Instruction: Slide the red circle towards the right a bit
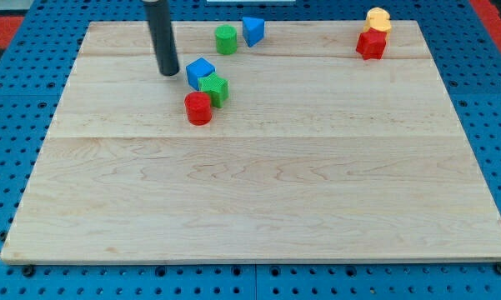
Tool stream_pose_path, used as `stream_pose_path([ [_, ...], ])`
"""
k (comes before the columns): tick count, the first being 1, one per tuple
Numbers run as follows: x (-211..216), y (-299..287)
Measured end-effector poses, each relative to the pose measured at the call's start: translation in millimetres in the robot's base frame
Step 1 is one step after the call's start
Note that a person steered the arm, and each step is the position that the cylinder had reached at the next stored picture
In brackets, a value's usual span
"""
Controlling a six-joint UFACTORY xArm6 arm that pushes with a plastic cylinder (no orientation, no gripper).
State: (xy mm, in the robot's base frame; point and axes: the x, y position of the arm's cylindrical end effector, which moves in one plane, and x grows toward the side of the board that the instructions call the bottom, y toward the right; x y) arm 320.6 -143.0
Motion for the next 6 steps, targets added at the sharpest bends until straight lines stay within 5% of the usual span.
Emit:
stream_pose_path([
  [3,74.6,-25.4],
  [6,78.6,38.2],
])
